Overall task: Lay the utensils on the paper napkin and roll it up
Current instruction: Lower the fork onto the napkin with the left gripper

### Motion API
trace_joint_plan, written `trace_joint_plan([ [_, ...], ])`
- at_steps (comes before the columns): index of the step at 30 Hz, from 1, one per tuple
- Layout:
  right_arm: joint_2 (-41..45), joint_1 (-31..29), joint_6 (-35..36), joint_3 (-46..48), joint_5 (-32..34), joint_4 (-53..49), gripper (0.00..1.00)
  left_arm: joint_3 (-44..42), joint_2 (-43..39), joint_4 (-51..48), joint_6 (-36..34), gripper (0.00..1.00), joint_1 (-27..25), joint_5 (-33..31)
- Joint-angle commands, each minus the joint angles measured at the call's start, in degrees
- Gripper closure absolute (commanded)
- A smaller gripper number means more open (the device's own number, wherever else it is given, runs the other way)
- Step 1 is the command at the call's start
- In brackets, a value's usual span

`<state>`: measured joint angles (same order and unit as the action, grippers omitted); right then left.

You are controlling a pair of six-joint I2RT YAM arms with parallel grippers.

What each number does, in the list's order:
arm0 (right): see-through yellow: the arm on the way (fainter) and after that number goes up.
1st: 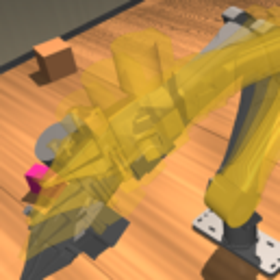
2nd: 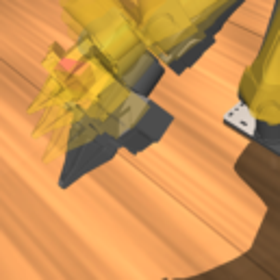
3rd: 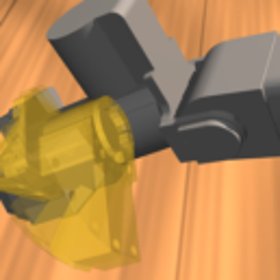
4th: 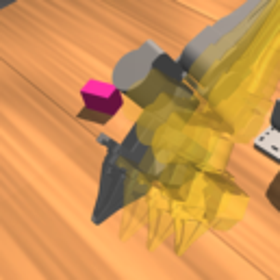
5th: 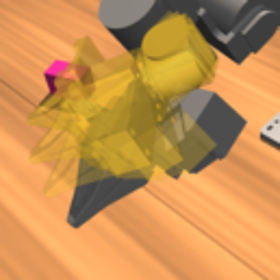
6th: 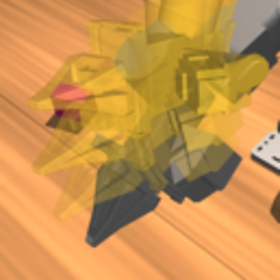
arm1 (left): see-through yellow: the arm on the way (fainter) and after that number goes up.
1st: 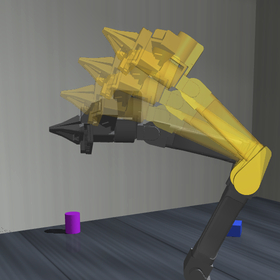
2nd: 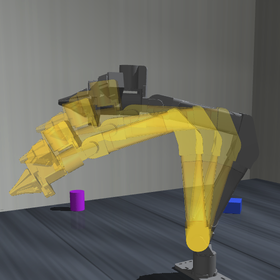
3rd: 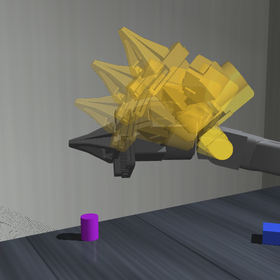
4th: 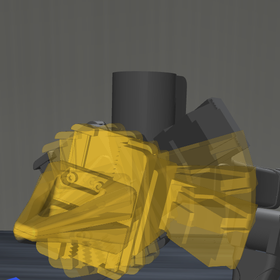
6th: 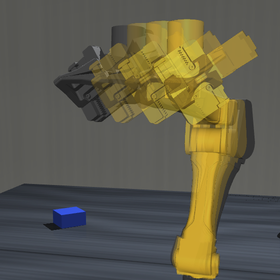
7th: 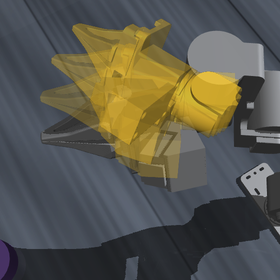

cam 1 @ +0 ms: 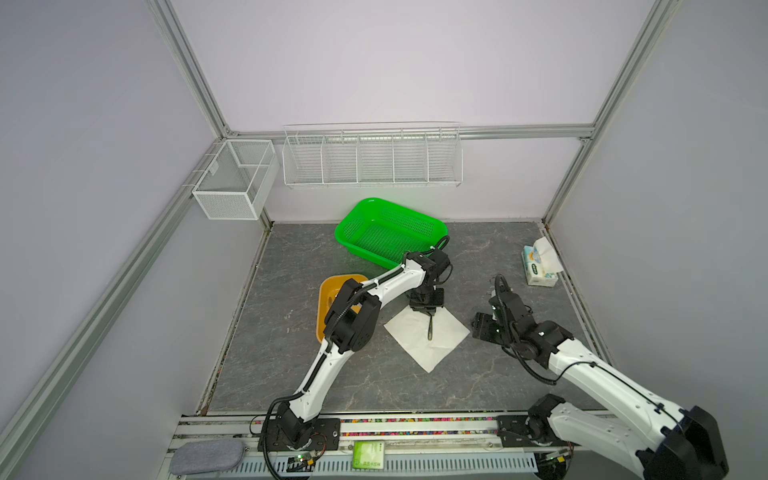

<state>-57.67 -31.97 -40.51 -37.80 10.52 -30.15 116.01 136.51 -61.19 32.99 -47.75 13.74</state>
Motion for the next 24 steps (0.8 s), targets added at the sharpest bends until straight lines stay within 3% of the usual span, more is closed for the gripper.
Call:
trace_joint_plan([
  [1, -0.07, 0.30, -0.63, 0.91, 0.72, 0.36, 0.33, 1.73, 0.29, -1.72, 1.01, 0.90, -0.32, -0.71],
  [24, -0.60, 0.25, -1.25, 1.24, 0.55, 0.59, 0.33, -2.21, -3.19, 0.43, 2.79, 0.89, -0.67, 1.18],
])
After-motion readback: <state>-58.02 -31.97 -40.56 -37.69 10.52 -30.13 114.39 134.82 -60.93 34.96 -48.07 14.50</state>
